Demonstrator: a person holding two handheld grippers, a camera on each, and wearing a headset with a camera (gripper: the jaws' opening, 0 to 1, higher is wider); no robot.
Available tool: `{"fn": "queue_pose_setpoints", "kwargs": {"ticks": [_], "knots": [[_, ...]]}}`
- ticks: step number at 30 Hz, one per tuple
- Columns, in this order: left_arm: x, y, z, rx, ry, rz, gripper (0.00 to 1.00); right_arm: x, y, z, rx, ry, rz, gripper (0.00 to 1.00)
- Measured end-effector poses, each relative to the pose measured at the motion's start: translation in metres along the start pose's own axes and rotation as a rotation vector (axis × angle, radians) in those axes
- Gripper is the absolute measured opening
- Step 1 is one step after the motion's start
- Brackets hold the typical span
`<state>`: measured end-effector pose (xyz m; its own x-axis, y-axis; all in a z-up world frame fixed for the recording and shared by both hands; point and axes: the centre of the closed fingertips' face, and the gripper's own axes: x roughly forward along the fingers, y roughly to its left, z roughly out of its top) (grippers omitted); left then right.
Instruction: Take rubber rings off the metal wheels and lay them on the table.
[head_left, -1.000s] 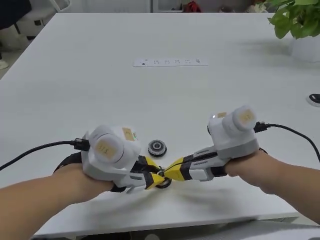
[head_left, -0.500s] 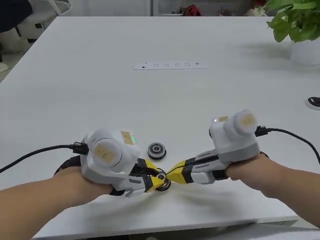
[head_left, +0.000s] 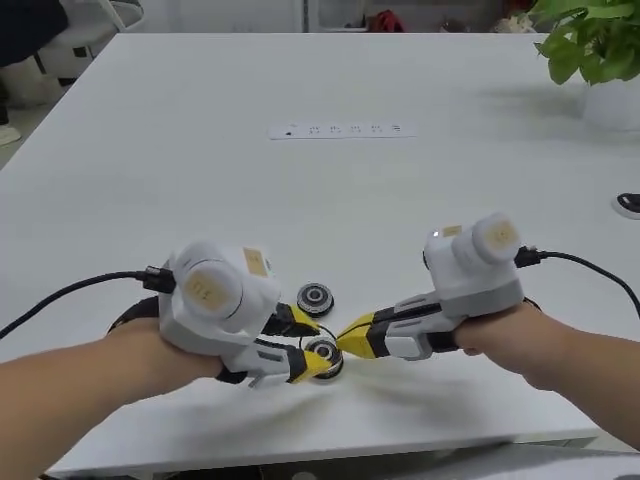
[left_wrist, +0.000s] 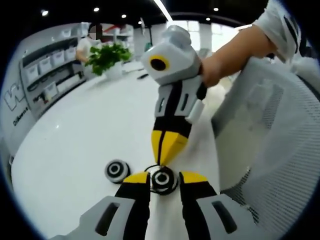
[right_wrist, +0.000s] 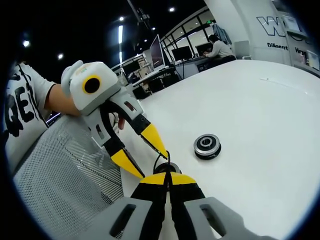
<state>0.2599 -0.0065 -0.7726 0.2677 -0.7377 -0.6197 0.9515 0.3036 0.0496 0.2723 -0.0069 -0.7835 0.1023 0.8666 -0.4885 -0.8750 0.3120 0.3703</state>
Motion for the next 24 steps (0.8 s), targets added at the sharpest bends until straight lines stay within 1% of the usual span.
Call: {"fn": "queue_pose_setpoints", "kwargs": {"ticks": [3, 8, 13, 17, 24], "knots": [[-0.005, -0.001, 0.004, -0.004, -0.014, -0.006, 0.27, -0.001, 0.000, 0.002, 0.002, -0.006, 0.000, 0.00], [-0.015, 0.001, 0.007, -0.012, -0.027, -0.002, 0.30, -0.002, 0.002, 0.006, -0.001, -0.011, 0.004, 0.00], [-0.028, 0.003, 0.009, -0.024, -0.047, 0.003, 0.38, -0.003, 0.005, 0.012, -0.004, -0.022, 0.011, 0.00], [-0.038, 0.006, 0.009, -0.053, -0.066, 0.007, 0.44, -0.003, 0.007, 0.016, -0.006, -0.027, 0.017, 0.00], [-0.053, 0.011, 0.010, -0.063, -0.086, 0.030, 0.52, -0.001, 0.014, 0.027, -0.021, -0.033, 0.034, 0.00]]}}
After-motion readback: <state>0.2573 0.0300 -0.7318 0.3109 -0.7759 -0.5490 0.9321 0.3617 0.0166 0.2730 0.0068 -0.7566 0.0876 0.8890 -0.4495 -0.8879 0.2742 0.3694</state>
